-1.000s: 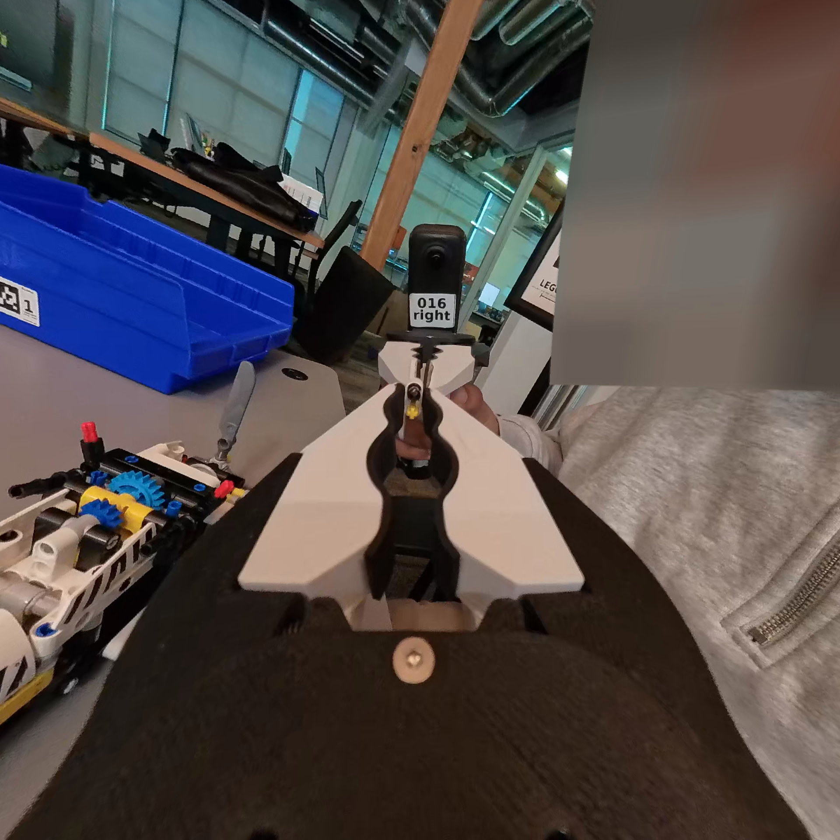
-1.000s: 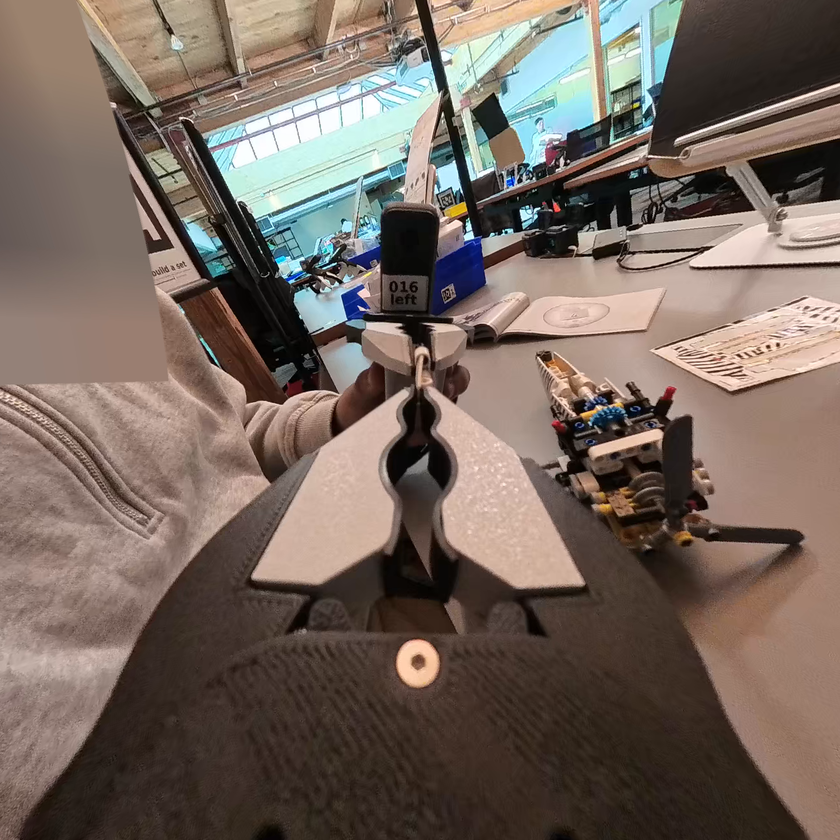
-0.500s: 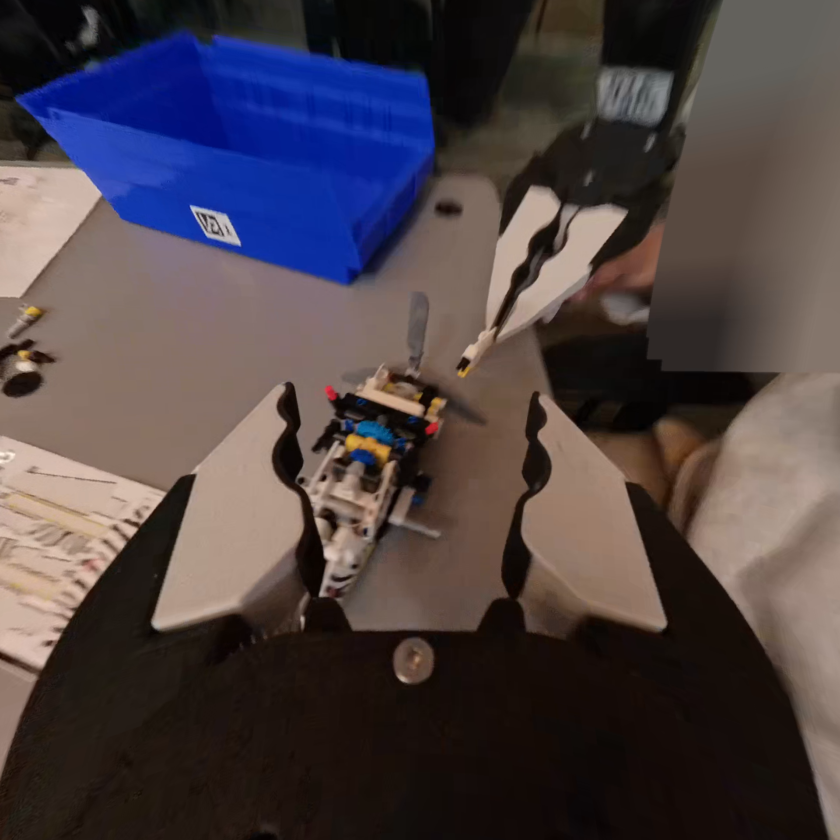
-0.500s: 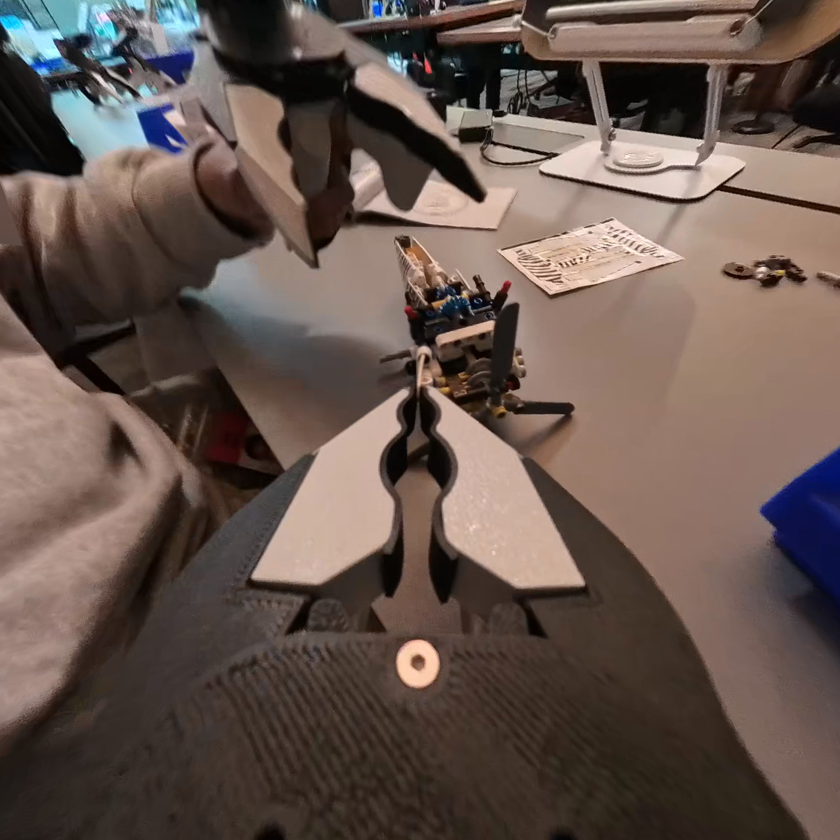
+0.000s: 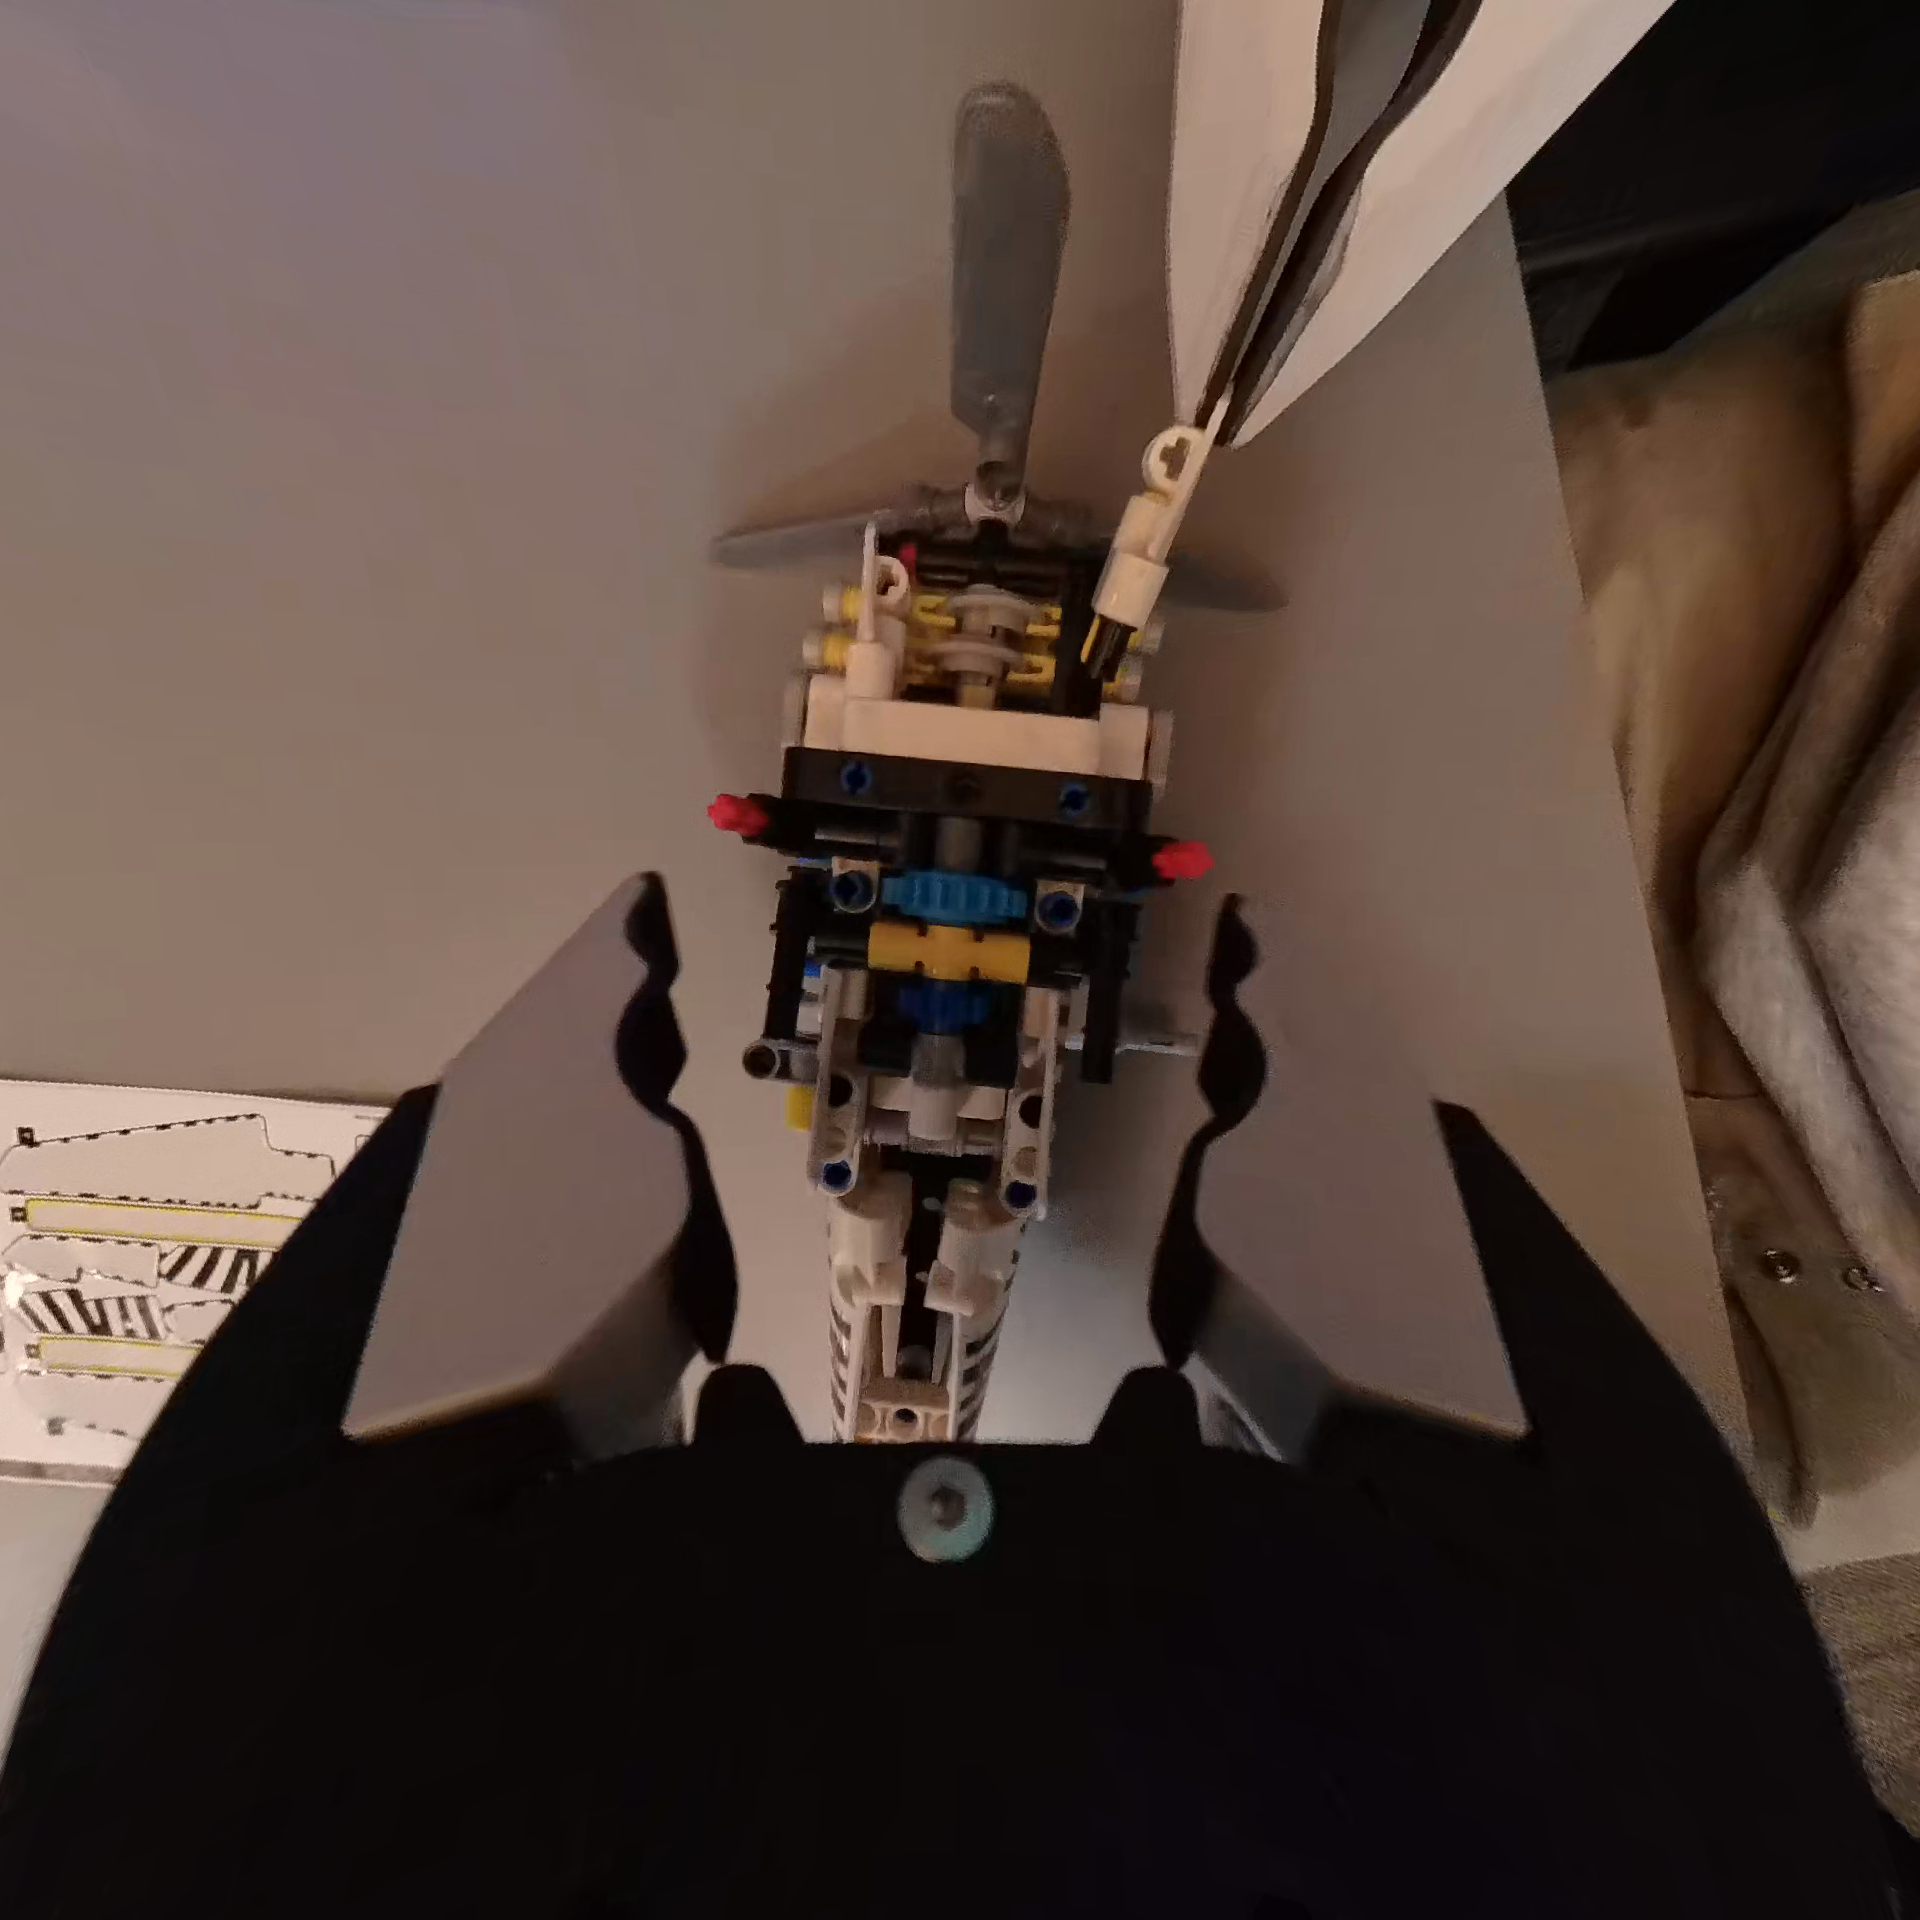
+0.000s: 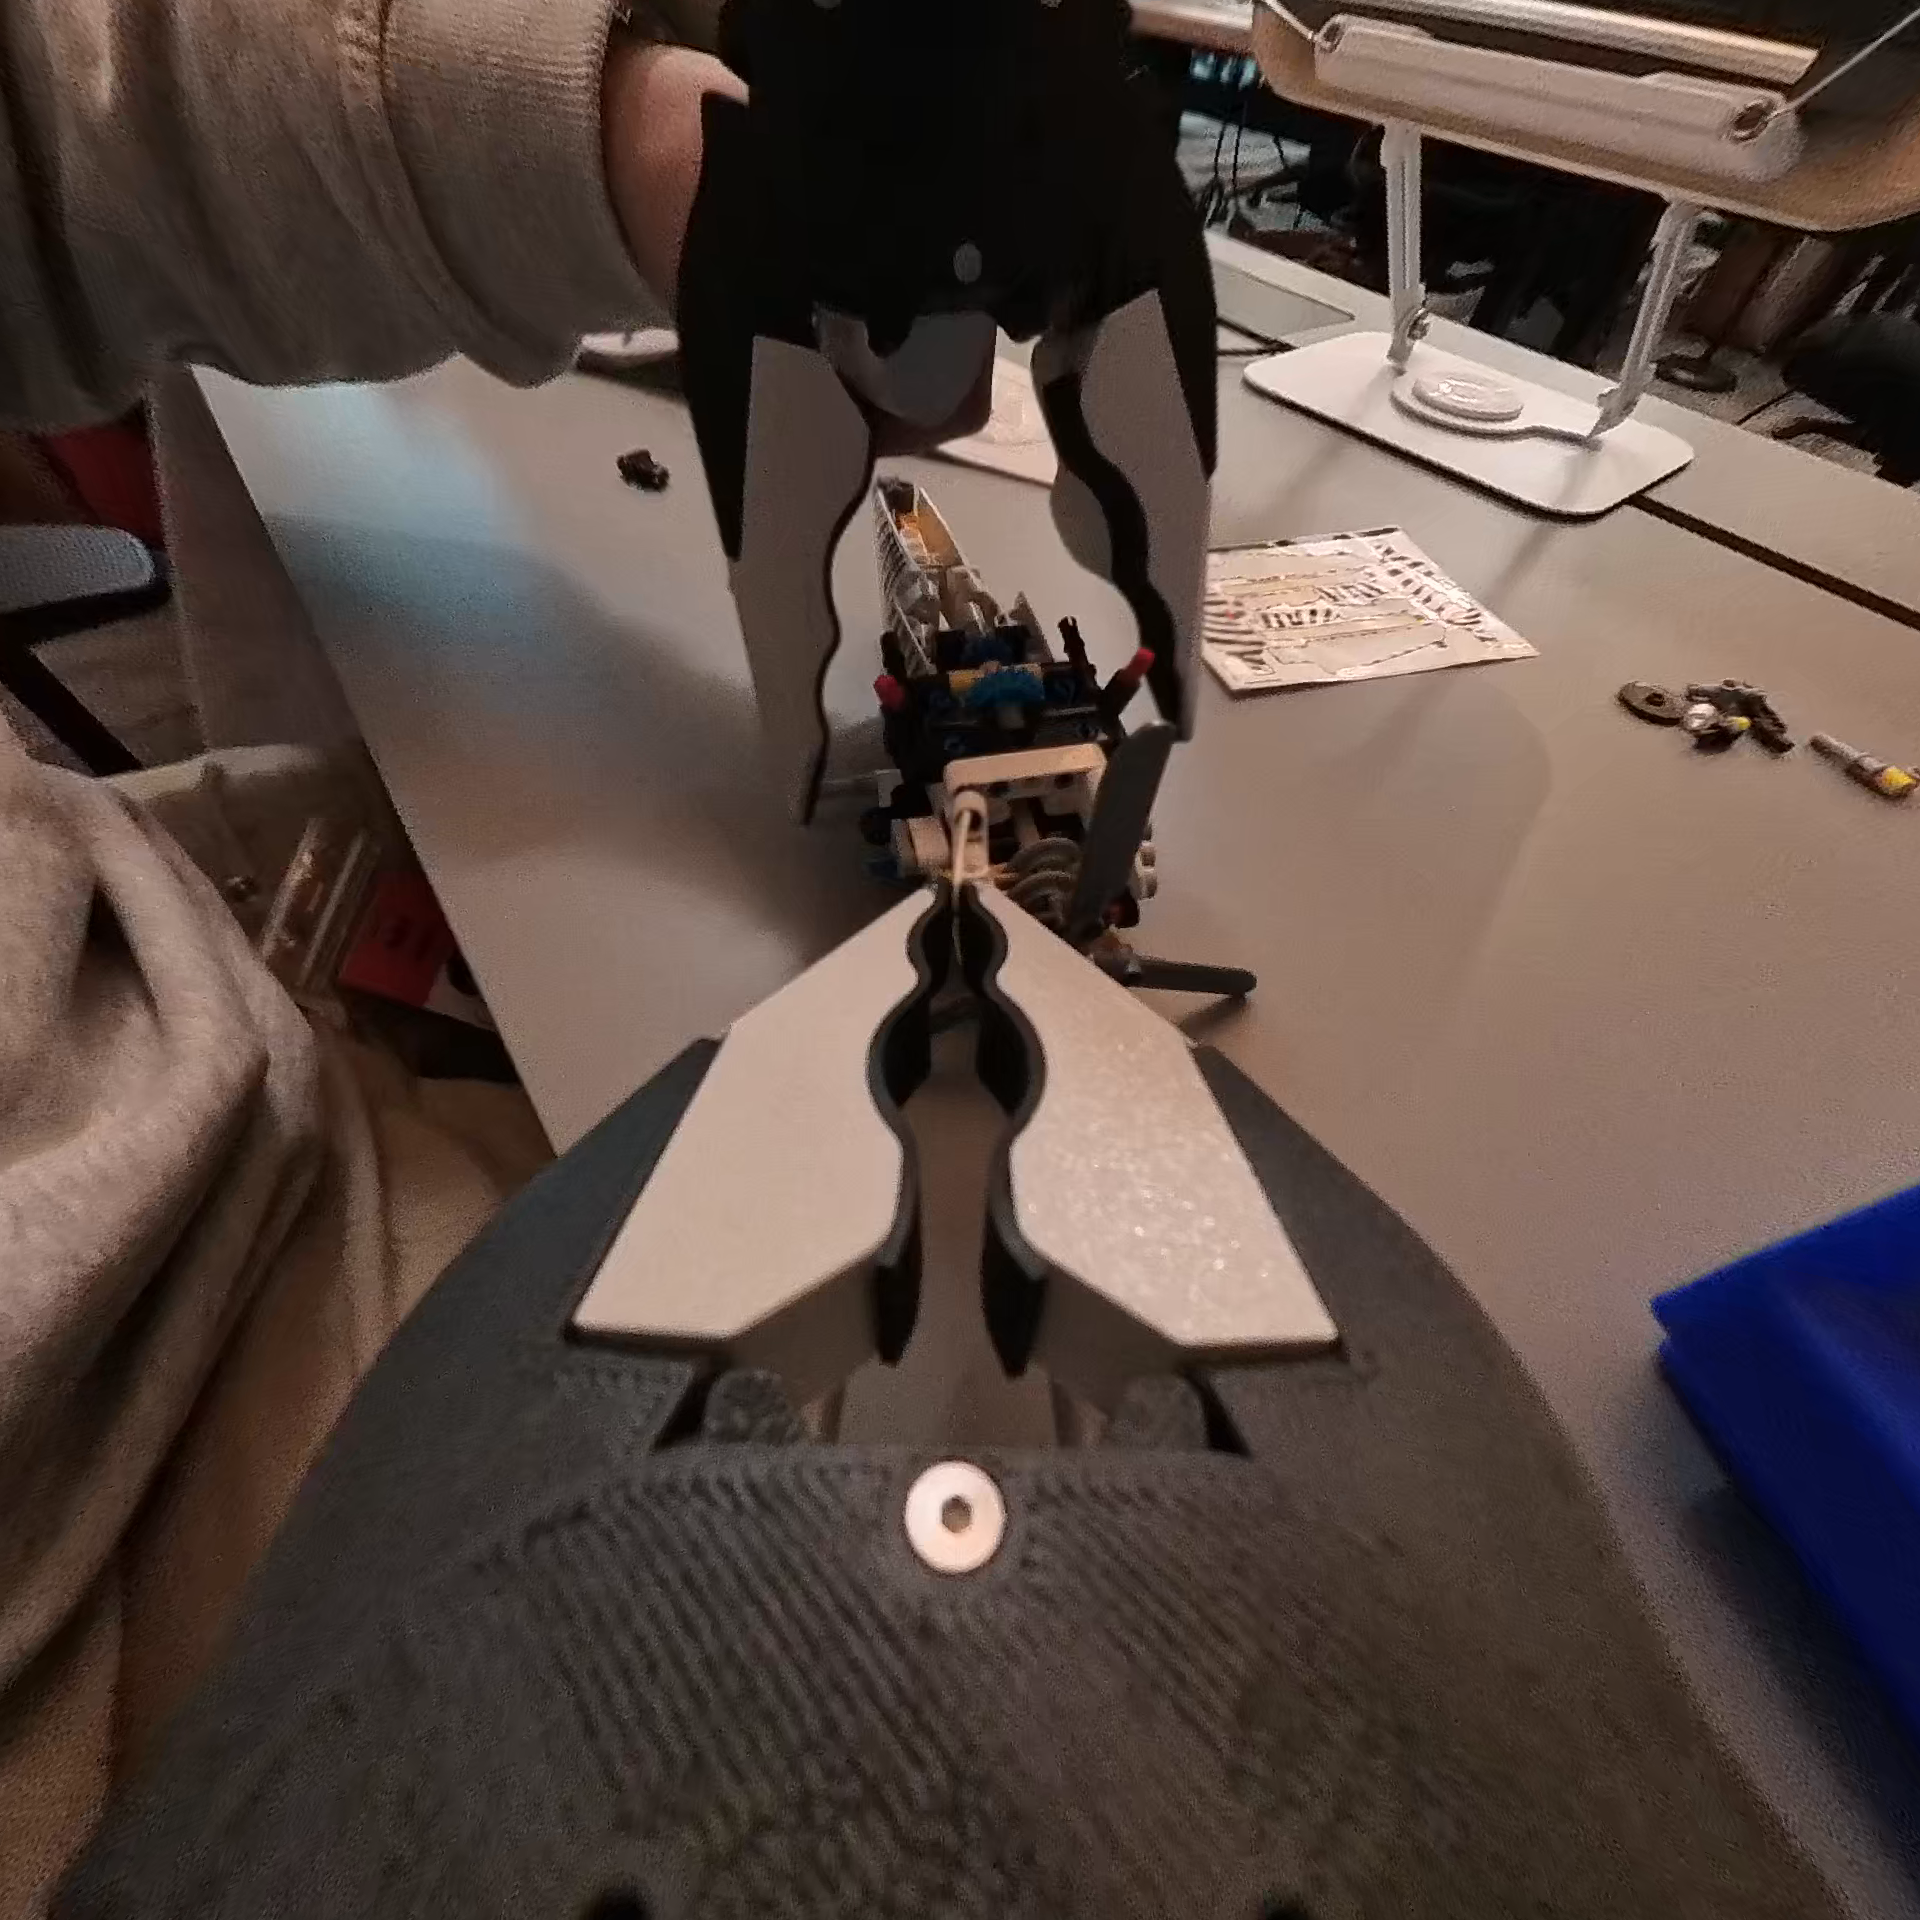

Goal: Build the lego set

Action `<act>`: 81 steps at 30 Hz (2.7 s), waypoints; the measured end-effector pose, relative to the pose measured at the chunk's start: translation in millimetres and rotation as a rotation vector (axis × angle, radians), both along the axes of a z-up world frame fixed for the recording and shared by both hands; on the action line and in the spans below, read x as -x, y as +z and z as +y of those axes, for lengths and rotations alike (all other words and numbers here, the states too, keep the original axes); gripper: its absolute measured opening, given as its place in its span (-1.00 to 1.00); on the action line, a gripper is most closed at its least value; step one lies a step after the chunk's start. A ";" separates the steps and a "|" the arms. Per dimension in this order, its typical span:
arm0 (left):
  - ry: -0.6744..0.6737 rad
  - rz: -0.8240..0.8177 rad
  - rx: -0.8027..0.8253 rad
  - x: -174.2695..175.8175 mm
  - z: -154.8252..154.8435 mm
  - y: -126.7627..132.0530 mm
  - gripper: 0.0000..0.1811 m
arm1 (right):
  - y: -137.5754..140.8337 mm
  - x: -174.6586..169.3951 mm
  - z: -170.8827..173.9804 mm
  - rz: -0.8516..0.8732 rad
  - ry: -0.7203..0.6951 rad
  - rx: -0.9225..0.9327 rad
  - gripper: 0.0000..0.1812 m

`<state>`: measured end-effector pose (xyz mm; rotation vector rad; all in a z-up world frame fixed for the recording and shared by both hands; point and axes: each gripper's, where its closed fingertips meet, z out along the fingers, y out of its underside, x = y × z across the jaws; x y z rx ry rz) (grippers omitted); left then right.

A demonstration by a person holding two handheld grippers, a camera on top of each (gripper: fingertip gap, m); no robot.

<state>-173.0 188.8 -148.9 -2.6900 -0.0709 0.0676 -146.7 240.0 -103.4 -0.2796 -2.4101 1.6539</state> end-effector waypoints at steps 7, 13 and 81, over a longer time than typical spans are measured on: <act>0.017 -0.057 -0.056 -1.1 -3.6 1.0 -0.15 | -8.6 4.0 -2.8 0.014 0.026 -0.062 -1.00; 0.023 -0.102 -0.080 -3.6 -5.3 -3.8 -0.29 | -8.5 4.5 -4.4 -0.029 0.048 -0.029 -1.00; 0.054 -0.087 -0.121 -1.8 -3.9 -4.9 -0.32 | -24.9 7.2 -8.1 -0.178 0.088 -0.093 -1.00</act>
